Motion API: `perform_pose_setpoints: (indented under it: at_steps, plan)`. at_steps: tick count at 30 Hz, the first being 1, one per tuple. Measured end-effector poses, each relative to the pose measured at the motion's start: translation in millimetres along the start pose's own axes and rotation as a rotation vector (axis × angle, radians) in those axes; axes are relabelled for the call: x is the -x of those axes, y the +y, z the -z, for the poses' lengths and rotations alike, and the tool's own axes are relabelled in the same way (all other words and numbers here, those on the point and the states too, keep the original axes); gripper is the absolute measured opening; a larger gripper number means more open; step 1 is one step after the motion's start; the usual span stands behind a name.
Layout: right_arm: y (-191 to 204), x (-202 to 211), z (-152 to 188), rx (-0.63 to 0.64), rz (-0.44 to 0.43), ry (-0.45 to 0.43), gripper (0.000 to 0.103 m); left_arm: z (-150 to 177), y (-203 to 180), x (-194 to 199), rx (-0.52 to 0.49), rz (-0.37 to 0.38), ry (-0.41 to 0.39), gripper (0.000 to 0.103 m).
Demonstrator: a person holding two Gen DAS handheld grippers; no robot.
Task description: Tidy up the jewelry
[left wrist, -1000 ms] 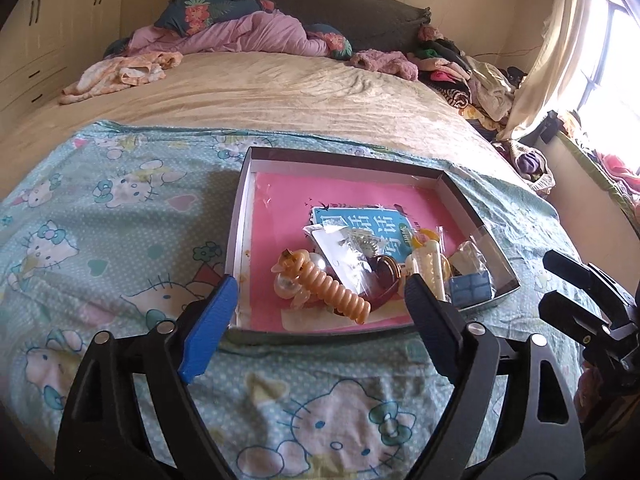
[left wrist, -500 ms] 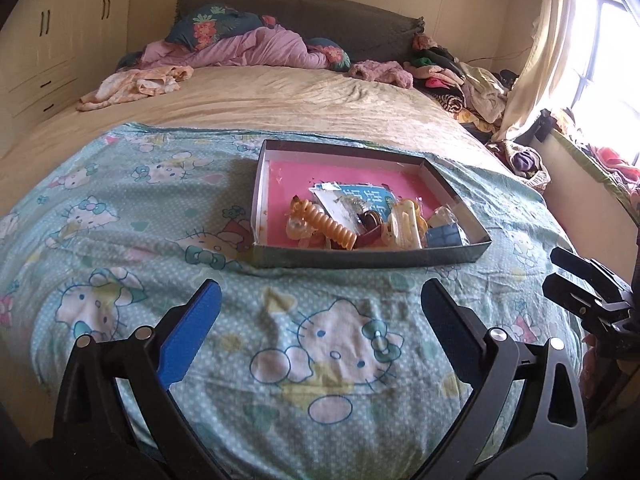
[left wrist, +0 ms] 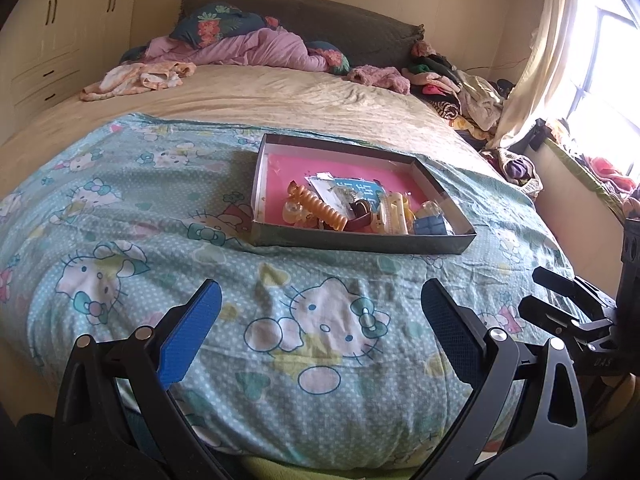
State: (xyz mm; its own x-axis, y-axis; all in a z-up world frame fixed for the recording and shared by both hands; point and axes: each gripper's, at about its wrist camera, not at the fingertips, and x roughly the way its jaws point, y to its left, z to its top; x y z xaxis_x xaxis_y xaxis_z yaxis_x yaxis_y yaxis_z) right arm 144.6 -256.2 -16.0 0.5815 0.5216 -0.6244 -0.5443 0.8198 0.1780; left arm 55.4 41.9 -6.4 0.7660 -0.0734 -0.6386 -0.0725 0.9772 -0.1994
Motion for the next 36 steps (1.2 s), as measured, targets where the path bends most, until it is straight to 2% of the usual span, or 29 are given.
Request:
perform_pose_setpoints:
  at_steps: [36]
  plan:
    - [7.6, 3.8, -1.0, 0.003, -0.013, 0.003, 0.098, 4.6, -4.6, 6.7, -0.031, 0.007, 0.005, 0.093]
